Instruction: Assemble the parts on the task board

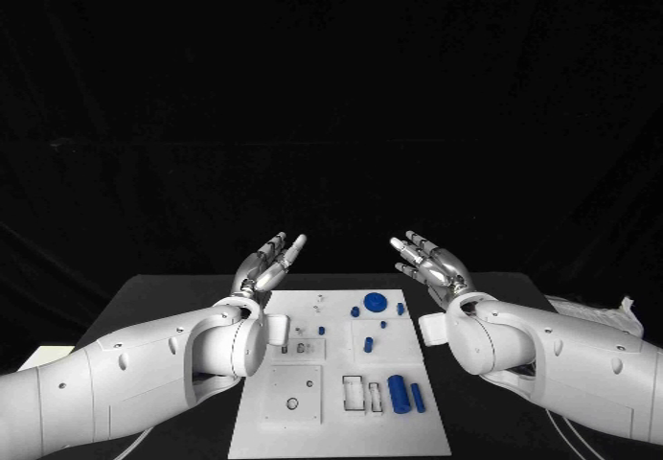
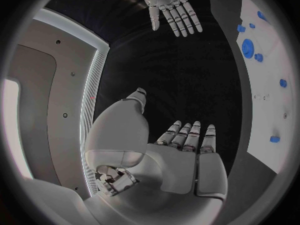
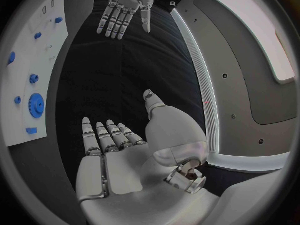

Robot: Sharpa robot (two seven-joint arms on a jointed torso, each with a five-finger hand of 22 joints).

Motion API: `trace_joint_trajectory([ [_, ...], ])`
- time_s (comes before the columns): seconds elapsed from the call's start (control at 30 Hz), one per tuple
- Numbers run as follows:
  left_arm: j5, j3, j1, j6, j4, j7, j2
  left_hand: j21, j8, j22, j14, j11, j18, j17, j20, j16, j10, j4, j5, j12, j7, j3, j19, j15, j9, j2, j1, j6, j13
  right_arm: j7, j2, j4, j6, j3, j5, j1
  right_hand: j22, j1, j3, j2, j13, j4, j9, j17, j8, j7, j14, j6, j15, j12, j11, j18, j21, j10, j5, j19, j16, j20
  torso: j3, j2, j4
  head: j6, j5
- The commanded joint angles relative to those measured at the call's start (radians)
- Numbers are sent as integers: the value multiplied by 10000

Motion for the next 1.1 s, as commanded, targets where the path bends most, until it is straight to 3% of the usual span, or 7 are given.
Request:
trace_joint_trajectory([
  [0.03,163,3,13,706,-12,306,20,51,52,9,92,77,153,18,52,75,46,52,50,30,466,-6,4,20,13,36,98,83,15,-431,35,-130,1794,-8,-793,32,77,739,75,42,48,-370,47,47,92,1333,393,346,223,110,262,185,168,406,40,507,79,115,-1,-1,0,1,0],
  [0.23,163,3,13,706,-12,306,20,325,384,192,1858,514,142,306,305,571,1471,-43,56,357,881,106,654,290,213,334,477,1474,211,-539,58,-263,2267,-25,-965,61,482,2052,383,-123,279,-1524,290,348,482,1471,3883,2598,301,534,474,786,1041,3281,-98,3472,721,75,-1,-1,0,1,0],
  [0.3,187,7,0,846,-109,659,-238,685,651,402,3196,711,109,515,348,1002,2563,-82,86,647,1029,126,1447,433,352,421,624,2454,352,-154,10,-665,1443,-24,-1760,158,574,2242,446,-148,319,-1726,349,393,602,1398,4857,3299,193,651,428,922,1306,4156,-96,4257,898,73,-6,21,-5,-95,-43],
  [0.37,218,9,3,877,-120,757,-313,2050,1085,1123,5514,882,6,883,413,1843,4632,-176,29,1254,1128,145,4290,564,565,495,836,3920,621,-141,7,-721,1314,-23,-2014,178,621,2477,537,-192,413,-2006,457,473,833,1301,6360,4548,-6,903,242,1118,1546,5764,-92,4854,1174,57,-11,31,-7,-125,-66],
  [0.5,263,12,14,952,-84,850,-496,3466,1747,1658,7766,600,232,1194,207,2596,7501,-380,66,1922,1062,75,7096,131,833,592,1249,6516,786,-172,17,-870,1132,-22,-2598,226,652,2627,777,-175,367,-2431,522,444,1060,1064,7807,6511,-371,1037,-58,1364,1932,7174,-3,5853,1342,-32,-24,48,-7,-165,-73],
  [0.87,297,26,78,2126,1219,199,-1751,6394,1804,2988,12540,-502,171,4430,-1324,6367,10579,-991,65,2386,301,238,11268,-1341,883,581,2122,8302,1126,-962,252,-1383,1567,-6,-6165,692,1820,3060,1565,-738,437,-2882,528,1087,1171,529,12139,8496,-1867,1237,-988,1358,4741,9829,96,10060,2603,-1763,-36,485,-29,-116,8],
  [1.1,435,34,88,2689,2443,5,-2495,7873,1366,4020,11711,-428,156,7001,-1353,8506,10600,-1041,63,2040,354,148,10902,-1310,791,562,2053,8407,1375,-2253,444,-1674,2273,-3,-9545,1254,3415,2548,1907,-1178,433,-2841,469,2228,814,315,13786,8763,-2218,862,-1321,1266,7004,10523,-98,11015,4076,-2097,-28,967,87,-83,-99],
])
